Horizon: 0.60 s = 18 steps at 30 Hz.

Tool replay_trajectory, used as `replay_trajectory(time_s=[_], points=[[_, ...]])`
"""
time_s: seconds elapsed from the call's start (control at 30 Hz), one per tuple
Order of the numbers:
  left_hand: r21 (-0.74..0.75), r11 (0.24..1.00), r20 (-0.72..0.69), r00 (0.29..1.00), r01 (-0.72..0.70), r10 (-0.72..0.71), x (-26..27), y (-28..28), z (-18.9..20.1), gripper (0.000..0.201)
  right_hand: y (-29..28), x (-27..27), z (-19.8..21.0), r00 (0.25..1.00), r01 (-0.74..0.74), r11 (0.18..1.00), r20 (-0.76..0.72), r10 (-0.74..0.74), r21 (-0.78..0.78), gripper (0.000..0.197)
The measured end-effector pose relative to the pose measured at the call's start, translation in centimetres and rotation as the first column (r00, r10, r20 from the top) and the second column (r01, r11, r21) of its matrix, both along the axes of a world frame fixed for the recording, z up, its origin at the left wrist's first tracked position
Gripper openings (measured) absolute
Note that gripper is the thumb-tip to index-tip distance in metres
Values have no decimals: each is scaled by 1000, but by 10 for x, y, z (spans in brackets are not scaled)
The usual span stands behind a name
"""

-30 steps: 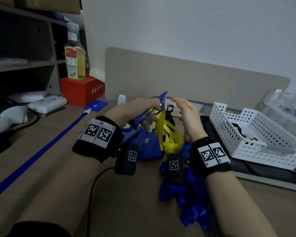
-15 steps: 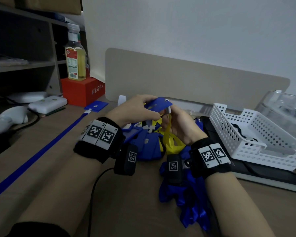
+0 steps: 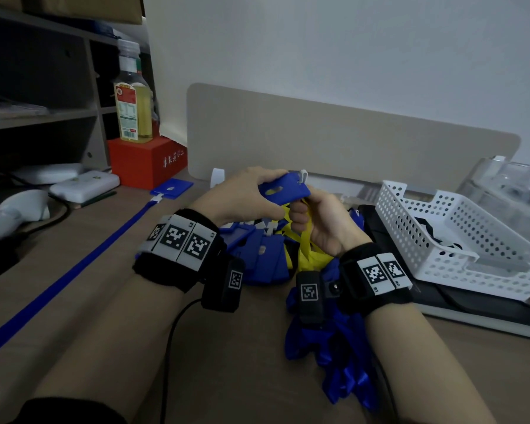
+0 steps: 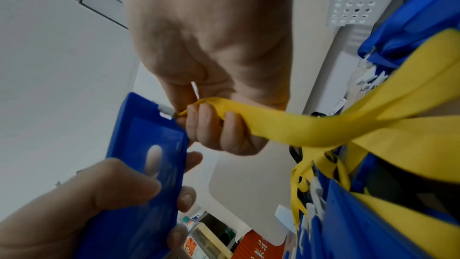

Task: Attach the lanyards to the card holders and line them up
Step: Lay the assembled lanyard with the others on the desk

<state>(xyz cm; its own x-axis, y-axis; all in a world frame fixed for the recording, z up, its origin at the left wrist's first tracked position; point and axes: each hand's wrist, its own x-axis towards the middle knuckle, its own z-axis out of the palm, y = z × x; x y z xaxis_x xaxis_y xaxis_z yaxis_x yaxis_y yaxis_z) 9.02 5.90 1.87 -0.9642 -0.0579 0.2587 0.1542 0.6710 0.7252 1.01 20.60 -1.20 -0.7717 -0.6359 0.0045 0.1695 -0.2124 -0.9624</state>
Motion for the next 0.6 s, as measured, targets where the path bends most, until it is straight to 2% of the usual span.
replay_trajectory(time_s=[0.13, 0.33, 0.43, 0.57, 0.6], points=[[-139, 990, 2, 1000, -29, 30, -1, -5, -1, 79, 2, -5, 1, 997, 14, 999, 70, -11, -46, 34], [-372, 924, -4, 996, -88, 94, -3, -9, -2, 85, 3, -3, 0, 996, 75, 989, -62, -67, 125, 38], [-507, 852, -46, 991, -131, 125, -3, -10, 1, 84, 0, -2, -1, 990, 103, 979, -114, -84, 175, 41], [-709, 675, -106, 977, -204, 184, -3, -9, 1, 80, -1, -2, -1, 986, 131, 974, -124, -110, 185, 38], [-726, 653, -104, 974, -214, 203, -5, -10, 0, 79, -1, -3, -1, 987, 138, 977, -110, -121, 162, 37]])
